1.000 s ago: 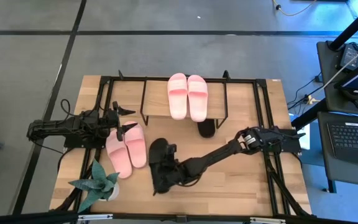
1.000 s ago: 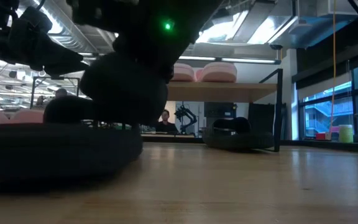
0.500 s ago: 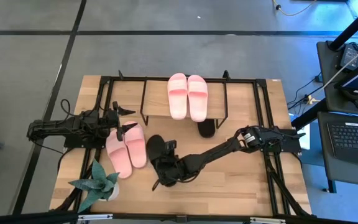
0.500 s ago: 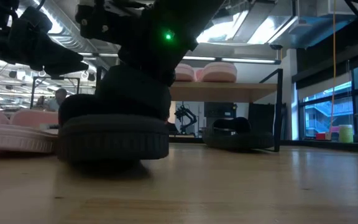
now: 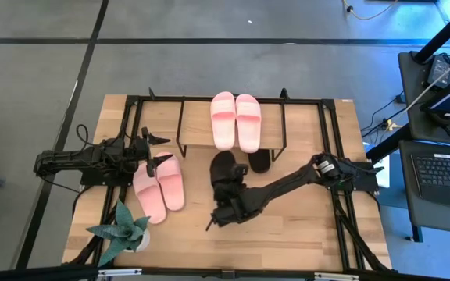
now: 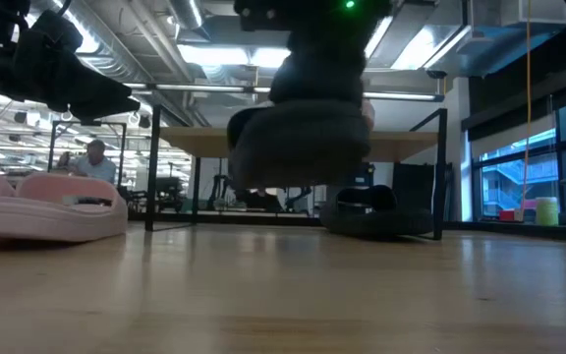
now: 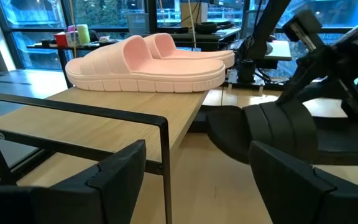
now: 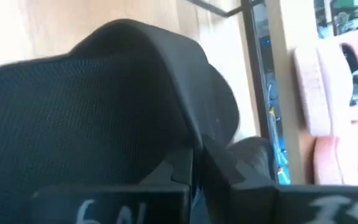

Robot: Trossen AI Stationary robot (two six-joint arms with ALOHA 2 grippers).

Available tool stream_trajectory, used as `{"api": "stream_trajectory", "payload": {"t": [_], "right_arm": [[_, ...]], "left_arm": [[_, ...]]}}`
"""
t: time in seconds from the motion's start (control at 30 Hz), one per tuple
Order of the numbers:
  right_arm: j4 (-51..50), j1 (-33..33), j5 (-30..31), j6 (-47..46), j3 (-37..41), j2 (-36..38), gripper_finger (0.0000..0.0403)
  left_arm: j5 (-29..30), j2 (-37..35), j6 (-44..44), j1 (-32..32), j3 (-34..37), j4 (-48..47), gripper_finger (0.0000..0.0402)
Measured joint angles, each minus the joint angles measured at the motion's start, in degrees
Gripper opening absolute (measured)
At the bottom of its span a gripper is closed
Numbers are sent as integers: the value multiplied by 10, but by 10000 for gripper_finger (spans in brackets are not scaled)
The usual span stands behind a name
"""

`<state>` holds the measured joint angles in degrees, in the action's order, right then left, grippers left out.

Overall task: Pick and place slides into the shelf
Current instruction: Put the black slide under the shelf

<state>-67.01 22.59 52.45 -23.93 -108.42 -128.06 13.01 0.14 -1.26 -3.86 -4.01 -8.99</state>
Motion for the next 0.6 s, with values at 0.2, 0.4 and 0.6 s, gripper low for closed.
{"api": "stream_trajectory", "payload": {"t": [0.2, 0.4, 0.6], "right_arm": [[-7, 3, -11, -5, 28, 2, 17], [28, 3, -12, -60, 137, 38, 17], [153, -1, -7, -41, 233, 105, 17]], "left_arm": [[0, 0, 0, 0, 0, 0, 276], [0, 0, 0, 0, 0, 0, 276], [0, 0, 0, 0, 0, 0, 276]]}}
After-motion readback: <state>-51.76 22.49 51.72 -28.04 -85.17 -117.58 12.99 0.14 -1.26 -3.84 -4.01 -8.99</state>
